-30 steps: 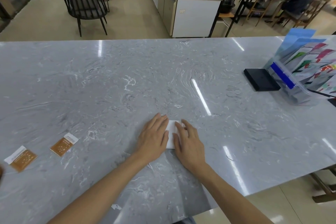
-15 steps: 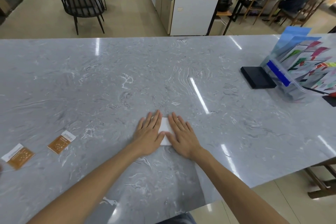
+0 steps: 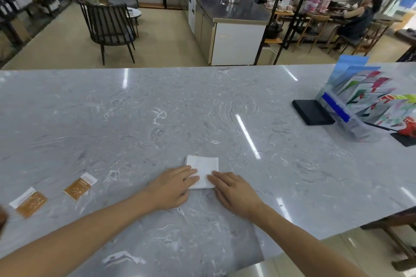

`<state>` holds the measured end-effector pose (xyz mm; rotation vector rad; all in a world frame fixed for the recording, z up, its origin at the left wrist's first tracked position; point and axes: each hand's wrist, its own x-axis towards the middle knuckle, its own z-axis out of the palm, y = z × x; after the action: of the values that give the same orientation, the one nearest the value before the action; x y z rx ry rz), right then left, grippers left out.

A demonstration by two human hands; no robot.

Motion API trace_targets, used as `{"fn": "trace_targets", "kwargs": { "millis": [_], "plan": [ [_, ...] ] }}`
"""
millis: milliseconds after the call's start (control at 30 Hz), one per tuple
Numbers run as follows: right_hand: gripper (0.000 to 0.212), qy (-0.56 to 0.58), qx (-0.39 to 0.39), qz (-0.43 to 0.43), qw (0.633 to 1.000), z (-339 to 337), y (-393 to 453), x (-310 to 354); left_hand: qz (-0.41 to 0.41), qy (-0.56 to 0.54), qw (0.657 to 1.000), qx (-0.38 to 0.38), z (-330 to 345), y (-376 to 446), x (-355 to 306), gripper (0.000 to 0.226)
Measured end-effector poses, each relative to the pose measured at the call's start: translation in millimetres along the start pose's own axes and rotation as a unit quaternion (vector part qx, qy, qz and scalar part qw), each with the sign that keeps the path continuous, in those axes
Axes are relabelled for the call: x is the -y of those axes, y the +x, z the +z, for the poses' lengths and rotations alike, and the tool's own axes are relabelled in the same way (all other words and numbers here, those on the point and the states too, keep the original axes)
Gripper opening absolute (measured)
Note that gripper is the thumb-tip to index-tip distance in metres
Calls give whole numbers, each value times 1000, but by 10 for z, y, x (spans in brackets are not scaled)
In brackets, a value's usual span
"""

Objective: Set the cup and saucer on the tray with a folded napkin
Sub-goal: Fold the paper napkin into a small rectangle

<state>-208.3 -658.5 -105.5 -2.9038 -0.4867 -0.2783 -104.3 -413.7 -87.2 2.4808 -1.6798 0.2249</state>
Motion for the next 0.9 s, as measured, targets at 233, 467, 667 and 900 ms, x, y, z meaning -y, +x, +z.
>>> {"fn": "trace_targets", "kwargs": {
  "millis": [233, 467, 667, 900],
  "plan": [
    [40, 88, -26, 88, 992, -54, 52, 54, -121, -141, 980, -67, -17, 39, -69, 33],
    [34, 272, -30, 171, 947, -56, 10, 72, -198, -278, 936, -84, -132, 60, 49, 18],
    [25, 262, -20, 165, 951, -83, 121, 90, -222, -339, 910, -88, -18, -67, 8, 8],
    [21, 272, -23, 167, 948, -55, 204, 120, -281, -382, 877, -80, 56, -114, -23, 7]
  ]
}}
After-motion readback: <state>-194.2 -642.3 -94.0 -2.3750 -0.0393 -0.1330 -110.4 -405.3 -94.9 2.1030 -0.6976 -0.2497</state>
